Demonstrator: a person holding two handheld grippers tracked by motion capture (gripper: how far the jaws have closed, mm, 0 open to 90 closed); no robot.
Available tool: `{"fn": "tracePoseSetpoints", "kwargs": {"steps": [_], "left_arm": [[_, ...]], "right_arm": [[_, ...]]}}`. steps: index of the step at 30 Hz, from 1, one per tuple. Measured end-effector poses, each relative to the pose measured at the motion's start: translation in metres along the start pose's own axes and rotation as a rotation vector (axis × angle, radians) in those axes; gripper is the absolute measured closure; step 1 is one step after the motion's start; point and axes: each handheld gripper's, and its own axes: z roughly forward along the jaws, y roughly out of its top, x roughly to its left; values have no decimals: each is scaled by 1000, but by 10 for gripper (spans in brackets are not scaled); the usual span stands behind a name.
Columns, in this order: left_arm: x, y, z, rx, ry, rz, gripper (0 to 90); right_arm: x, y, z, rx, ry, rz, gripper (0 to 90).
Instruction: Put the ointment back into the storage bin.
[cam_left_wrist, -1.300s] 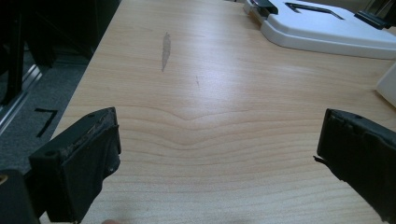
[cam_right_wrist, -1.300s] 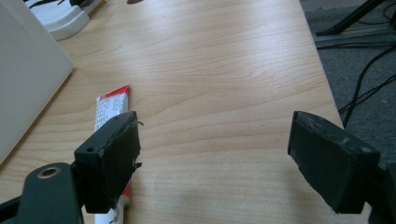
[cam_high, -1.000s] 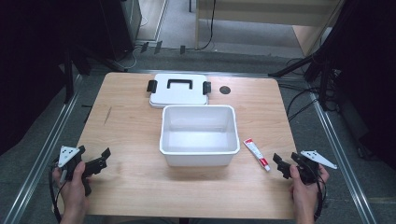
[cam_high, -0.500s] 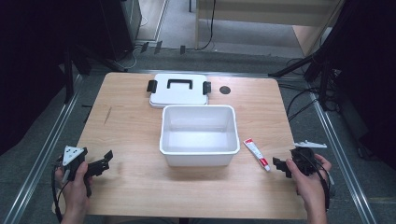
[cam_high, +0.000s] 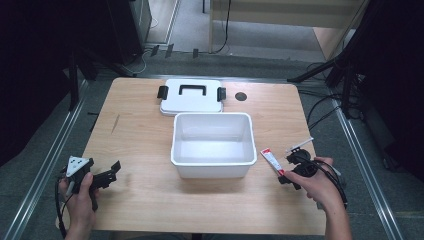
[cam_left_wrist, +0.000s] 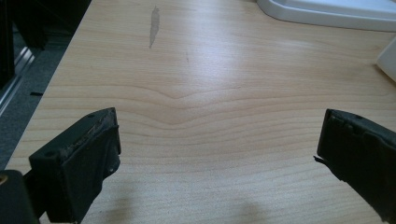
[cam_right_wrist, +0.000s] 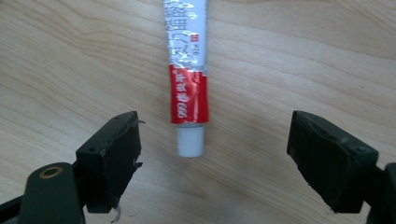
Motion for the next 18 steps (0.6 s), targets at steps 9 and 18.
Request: {"fn": "tracePoseSetpoints", "kwargs": {"steps": [9, 18], "left_arm": [[-1, 0, 1, 11, -10, -2, 2], [0, 0, 1, 9, -18, -7, 2]], "right_arm": [[15, 28, 10, 106, -45, -53, 227], [13, 46, 20, 140, -52, -19, 425]]}}
